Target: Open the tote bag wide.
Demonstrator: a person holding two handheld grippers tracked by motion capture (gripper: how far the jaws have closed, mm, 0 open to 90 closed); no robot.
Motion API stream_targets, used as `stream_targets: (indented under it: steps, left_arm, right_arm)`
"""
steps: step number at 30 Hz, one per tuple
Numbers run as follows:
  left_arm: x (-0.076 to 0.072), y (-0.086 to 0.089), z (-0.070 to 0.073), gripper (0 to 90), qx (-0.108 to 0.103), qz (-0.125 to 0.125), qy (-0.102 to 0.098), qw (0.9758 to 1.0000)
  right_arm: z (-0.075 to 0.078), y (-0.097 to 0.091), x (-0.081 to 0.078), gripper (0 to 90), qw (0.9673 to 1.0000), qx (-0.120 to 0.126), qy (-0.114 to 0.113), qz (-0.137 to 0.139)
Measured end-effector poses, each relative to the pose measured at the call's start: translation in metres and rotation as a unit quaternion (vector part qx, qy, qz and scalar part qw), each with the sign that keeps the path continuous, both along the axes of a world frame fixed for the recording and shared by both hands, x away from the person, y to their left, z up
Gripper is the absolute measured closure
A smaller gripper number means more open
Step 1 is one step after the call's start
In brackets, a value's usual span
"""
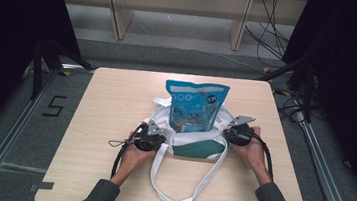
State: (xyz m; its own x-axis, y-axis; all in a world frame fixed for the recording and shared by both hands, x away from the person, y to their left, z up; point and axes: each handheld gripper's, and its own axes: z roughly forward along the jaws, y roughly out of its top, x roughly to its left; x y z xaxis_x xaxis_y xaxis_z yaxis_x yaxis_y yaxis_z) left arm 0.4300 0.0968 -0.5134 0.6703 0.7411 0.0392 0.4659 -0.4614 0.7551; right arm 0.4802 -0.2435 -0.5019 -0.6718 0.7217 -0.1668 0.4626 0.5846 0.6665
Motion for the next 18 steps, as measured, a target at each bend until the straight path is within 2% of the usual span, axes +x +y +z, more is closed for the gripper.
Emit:
stream_targets:
  steps: [1, 2, 3, 4, 5, 6, 7, 8, 9, 10, 12, 13, 14, 15, 16, 18]
  left_arm:
    - [0.000, 0.000, -0.001, 83.9, -0.016, 0.004, 0.000, 0.9999]
    - [0.000, 0.001, 0.000, 83.2, -0.017, 0.002, 0.004, 0.9998]
    - [-0.001, 0.003, 0.003, 81.9, -0.014, 0.000, 0.006, 0.9999]
    - [-0.002, 0.003, 0.007, 80.2, -0.022, 0.002, 0.007, 0.9997]
    - [-0.002, 0.004, 0.010, 78.5, -0.025, 0.004, 0.003, 0.9997]
    - [-0.002, 0.006, 0.014, 77.3, -0.037, 0.005, -0.003, 0.9993]
    - [-0.003, 0.008, 0.019, 76.0, -0.042, 0.010, -0.009, 0.9990]
    - [-0.003, 0.011, 0.025, 75.0, -0.037, 0.009, -0.021, 0.9990]
    - [-0.003, 0.014, 0.030, 75.1, -0.046, 0.012, -0.026, 0.9985]
    - [-0.004, 0.018, 0.037, 75.1, -0.051, 0.016, -0.034, 0.9980]
    - [-0.004, 0.024, 0.045, 75.5, -0.056, 0.021, -0.039, 0.9975]
    - [-0.005, 0.027, 0.047, 75.8, -0.064, 0.027, -0.041, 0.9968]
    - [-0.006, 0.030, 0.050, 76.0, -0.073, 0.029, -0.042, 0.9960]
    - [-0.006, 0.033, 0.051, 76.1, -0.074, 0.027, -0.041, 0.9960]
    - [-0.008, 0.033, 0.051, 76.1, -0.084, 0.035, -0.042, 0.9950]
    - [-0.008, 0.036, 0.051, 75.6, -0.080, 0.030, -0.037, 0.9957]
  right_arm:
    - [-0.001, 0.001, -0.001, 90.0, 0.9999, 0.009, 0.006, -0.006]
    - [0.000, 0.000, 0.000, 90.0, 0.9999, 0.009, 0.001, -0.004]
    - [0.002, -0.001, 0.000, 89.7, 0.9999, 0.011, 0.009, -0.001]
    - [0.004, -0.002, 0.000, 89.1, 0.9998, 0.016, 0.009, -0.003]
    - [0.006, -0.003, -0.001, 88.5, 0.9995, 0.030, 0.003, -0.004]
    - [0.009, -0.006, -0.001, 88.2, 0.9995, 0.031, 0.004, -0.003]
    - [0.011, -0.007, -0.002, 88.1, 0.9990, 0.044, 0.010, -0.005]
    - [0.015, -0.009, -0.004, 87.6, 0.9983, 0.057, 0.013, -0.008]
    - [0.019, -0.012, -0.003, 86.7, 0.9982, 0.060, -0.001, 0.003]
    - [0.021, -0.013, -0.005, 86.1, 0.9977, 0.067, -0.008, 0.000]
    - [0.027, -0.015, -0.009, 86.3, 0.9976, 0.068, -0.013, -0.001]
    - [0.031, -0.016, -0.011, 86.4, 0.9977, 0.068, -0.005, -0.005]
    - [0.034, -0.018, -0.012, 86.4, 0.9973, 0.073, -0.009, -0.007]
    - [0.038, -0.020, -0.013, 86.1, 0.9966, 0.081, -0.013, -0.008]
    - [0.040, -0.023, -0.014, 85.4, 0.9960, 0.084, -0.027, -0.010]
    - [0.045, -0.026, -0.018, 83.6, 0.9952, 0.094, -0.018, -0.016]
